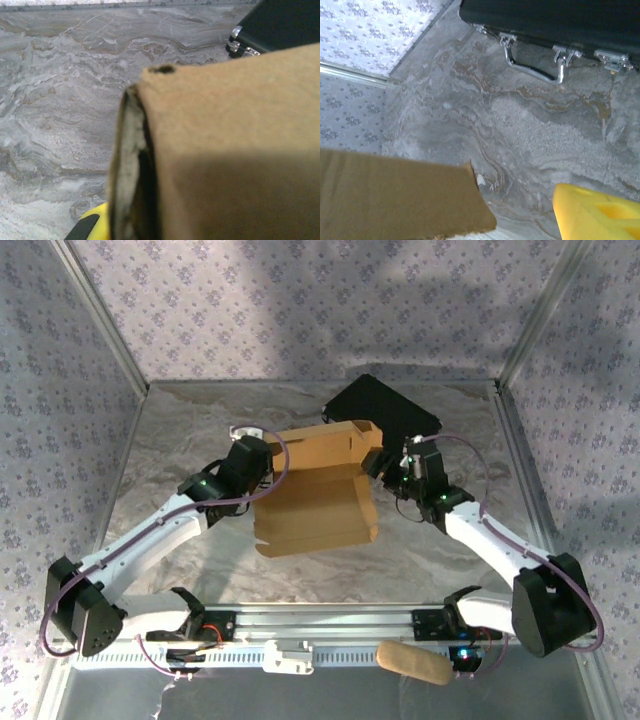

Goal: Fold the paper box

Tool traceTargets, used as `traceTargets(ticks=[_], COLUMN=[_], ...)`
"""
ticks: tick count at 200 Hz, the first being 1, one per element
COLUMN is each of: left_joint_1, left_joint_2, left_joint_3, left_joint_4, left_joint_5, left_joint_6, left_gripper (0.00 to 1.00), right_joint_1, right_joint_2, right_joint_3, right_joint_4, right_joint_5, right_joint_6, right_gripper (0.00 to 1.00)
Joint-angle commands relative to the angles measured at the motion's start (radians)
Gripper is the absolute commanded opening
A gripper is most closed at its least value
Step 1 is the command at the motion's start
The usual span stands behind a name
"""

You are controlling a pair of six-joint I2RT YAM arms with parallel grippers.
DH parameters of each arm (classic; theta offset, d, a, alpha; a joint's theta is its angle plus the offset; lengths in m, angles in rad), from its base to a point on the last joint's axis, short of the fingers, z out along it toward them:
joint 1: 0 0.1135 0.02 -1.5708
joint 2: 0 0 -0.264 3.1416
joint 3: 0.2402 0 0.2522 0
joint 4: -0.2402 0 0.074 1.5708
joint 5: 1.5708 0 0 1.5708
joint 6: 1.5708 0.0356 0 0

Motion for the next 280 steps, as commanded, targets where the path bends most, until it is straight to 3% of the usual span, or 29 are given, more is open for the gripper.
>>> traceTargets(ticks=[1,98,189,280], left_joint_1=[0.004,0.004,-0.009,-0.042], left_joint_2=[-0.026,-0.049,-0.033,0.015], left_joint_3=[0.019,-0.003,-0.008,-0.018], left_joint_4=[0.017,0.043,0.05,0.073], left_joint_5=[0.036,0.048,0.029,-0.015], left_joint_6=[0.025,0.022,0.036,0.063], left_gripper=[0.0,0.0,0.0,0.0], right_joint_1=[-0.015,-0.075,-0.079,-0.114], right_joint_2=[0.022,0.091,0.102,0.119], right_joint_3=[0.058,0.013,0.038,0.061], right_joint_4=[0.013,0.171,0.206,0.148], right_joint_5=[-0.069,-0.198,-0.232,-0.305], right_joint_6=[-0.027,0.199,0.378,0.475], right_gripper=[0.74,0.72,0.43,0.29])
